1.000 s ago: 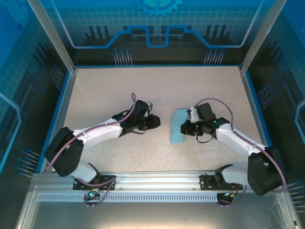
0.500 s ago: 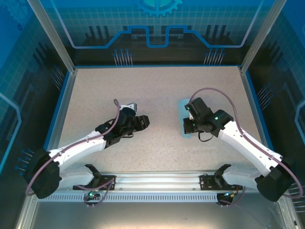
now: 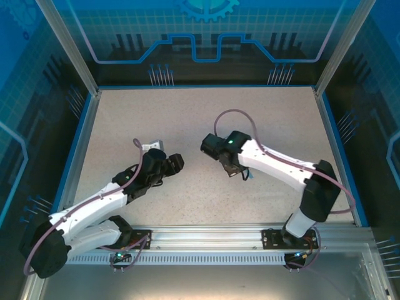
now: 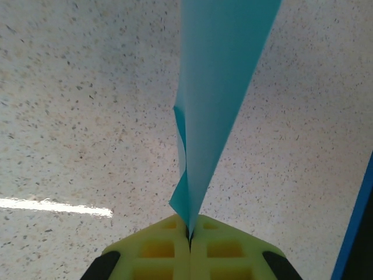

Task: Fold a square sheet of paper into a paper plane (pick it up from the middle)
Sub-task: Turn over the paper at the center of the table.

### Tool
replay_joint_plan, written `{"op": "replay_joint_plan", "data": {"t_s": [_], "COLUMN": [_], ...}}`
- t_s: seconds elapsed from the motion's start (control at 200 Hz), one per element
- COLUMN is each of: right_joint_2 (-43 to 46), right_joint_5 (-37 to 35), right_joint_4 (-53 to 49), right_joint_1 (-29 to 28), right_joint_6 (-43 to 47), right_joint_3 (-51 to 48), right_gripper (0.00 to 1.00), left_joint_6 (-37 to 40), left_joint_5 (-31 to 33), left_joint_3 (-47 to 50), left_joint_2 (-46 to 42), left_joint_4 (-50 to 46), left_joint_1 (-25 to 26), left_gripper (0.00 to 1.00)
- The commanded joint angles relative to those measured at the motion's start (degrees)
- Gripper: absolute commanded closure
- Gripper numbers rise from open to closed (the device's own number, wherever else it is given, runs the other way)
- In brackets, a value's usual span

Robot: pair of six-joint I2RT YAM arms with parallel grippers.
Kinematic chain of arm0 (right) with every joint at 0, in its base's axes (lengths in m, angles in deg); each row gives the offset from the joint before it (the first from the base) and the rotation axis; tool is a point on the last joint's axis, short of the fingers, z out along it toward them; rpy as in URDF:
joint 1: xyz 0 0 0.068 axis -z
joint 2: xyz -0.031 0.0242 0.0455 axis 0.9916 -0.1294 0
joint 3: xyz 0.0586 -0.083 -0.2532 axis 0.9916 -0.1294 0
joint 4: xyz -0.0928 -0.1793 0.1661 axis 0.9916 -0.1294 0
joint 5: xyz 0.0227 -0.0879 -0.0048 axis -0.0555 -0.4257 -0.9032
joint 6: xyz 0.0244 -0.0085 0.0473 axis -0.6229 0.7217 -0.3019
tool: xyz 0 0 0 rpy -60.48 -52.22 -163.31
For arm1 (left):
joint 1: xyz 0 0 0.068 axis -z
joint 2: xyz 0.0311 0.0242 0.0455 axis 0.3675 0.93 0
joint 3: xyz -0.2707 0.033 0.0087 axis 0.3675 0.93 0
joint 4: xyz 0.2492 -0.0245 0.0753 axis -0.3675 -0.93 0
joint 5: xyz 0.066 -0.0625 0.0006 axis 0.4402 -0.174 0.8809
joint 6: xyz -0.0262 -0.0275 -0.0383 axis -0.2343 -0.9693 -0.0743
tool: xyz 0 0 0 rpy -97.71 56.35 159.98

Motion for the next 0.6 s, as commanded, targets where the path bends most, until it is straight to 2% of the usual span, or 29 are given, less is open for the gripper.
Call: {"op": "replay_joint_plan", "data": {"t_s": [0.0, 0.3, 0.415, 0.505, 0.595], "right_joint_2": [-3.1, -17.4, -23.1, -24.3, -20.3], "right_joint_5": [-0.7, 8.0, 11.7, 16.5, 18.5], "right_joint_4": [-2.7, 2.4, 3.0, 5.9, 9.0], "right_joint_1": [-0.9, -3.1, -4.4, -5.4, -6.6], "right_joint_6": [-4.2, -7.7, -7.4, -5.7, -5.0], "right_joint_3": [2.1, 6.3, 10.7, 12.9, 12.7], "right_gripper": [0.95, 0.94, 0.89, 0.79, 0.67], "left_joint_6": [-0.9, -2.3, -2.3, -2.3, -1.4], "left_joint_5": [3.8, 5.7, 6.2, 5.9, 4.5], "left_joint_3": [1.9, 4.8, 4.8, 5.2, 5.2], "left_joint_2": [-3.8, -12.2, -14.8, -16.8, -17.7], "left_joint_4": [-2.5, -8.9, -12.0, -13.4, -14.0], "left_joint_1": [-0.7, -1.1, -1.1, -1.2, -1.2], "left_gripper": [0.27, 0.21, 0.20, 0.18, 0.18]}}
